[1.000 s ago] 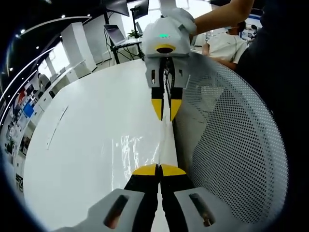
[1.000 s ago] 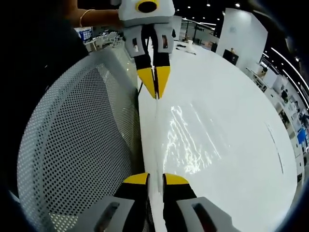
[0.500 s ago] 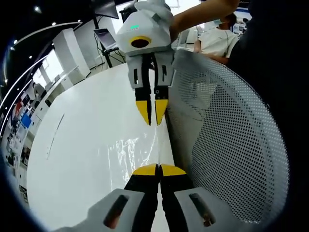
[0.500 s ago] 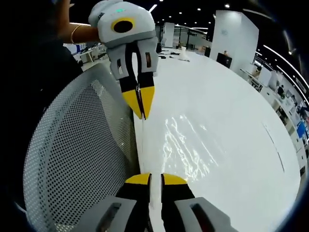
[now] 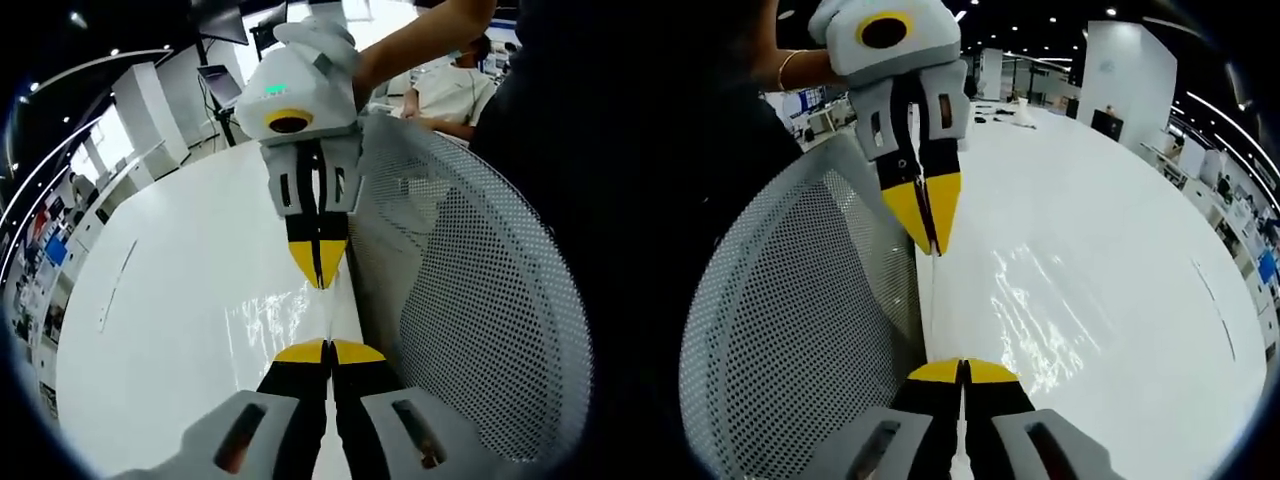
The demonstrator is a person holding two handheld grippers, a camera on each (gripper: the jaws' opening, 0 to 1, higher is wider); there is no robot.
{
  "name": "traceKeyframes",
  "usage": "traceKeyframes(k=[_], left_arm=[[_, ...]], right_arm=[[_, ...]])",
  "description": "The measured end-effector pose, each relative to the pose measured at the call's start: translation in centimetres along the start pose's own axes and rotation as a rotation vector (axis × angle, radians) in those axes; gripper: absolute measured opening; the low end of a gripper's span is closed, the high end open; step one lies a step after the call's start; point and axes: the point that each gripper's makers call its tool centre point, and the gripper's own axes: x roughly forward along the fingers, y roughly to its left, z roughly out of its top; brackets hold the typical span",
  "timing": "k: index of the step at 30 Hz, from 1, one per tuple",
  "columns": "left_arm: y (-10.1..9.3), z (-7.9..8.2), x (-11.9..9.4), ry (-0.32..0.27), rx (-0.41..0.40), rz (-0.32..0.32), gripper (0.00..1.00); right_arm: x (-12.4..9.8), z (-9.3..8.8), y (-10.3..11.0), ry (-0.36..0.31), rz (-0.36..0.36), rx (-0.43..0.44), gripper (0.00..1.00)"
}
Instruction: Open the resealable bag by pulling the two sides of the seal apart until the entire bag opening is separated and visibly accessible.
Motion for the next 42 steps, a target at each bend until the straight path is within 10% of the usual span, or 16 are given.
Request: traceKeyframes(k=[16, 42], left_arm=[[0.7, 3.9, -1.2, -0.072, 0.051, 0.074, 0.08], [0.5, 1.3, 1.5, 0.054, 0.046, 0.085, 0.00]], right_arm=[[-0.3, 1.7, -0.8, 0.005, -0.059, -0.021, 0.00], [-1.8, 5.0, -2.7, -0.063, -0.164, 0.009, 0.00]])
